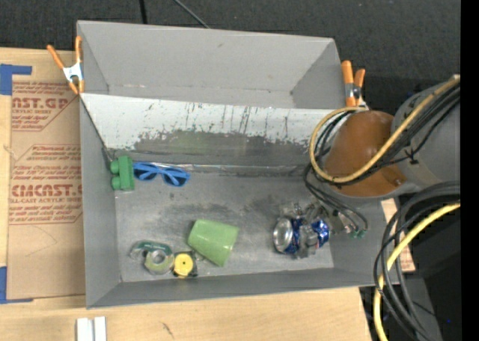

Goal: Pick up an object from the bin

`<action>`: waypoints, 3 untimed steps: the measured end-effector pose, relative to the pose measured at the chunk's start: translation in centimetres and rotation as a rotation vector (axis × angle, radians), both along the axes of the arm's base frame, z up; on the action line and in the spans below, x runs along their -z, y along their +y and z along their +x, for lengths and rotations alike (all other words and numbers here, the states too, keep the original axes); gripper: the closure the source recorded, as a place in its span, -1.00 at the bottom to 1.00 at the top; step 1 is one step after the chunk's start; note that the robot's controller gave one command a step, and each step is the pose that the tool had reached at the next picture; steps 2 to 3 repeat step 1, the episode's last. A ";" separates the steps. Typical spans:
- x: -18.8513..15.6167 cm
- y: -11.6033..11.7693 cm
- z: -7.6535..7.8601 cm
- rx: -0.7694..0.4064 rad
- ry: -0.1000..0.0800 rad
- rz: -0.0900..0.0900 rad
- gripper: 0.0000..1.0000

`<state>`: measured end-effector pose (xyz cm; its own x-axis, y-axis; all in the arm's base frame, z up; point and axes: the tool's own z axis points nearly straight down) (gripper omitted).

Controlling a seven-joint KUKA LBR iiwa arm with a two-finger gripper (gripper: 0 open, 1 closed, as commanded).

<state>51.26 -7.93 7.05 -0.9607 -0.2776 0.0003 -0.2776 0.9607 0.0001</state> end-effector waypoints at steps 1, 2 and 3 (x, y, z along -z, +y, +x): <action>-22.7 -1.3 -0.9 -0.059 -0.012 -0.003 1.00; -22.7 -1.3 -0.9 -0.059 -0.012 -0.003 1.00; -22.7 -1.3 -0.9 -0.059 -0.012 -0.003 1.00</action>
Offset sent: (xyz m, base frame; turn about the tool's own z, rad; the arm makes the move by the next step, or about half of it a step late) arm -0.0106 -0.0132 0.2229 -0.0605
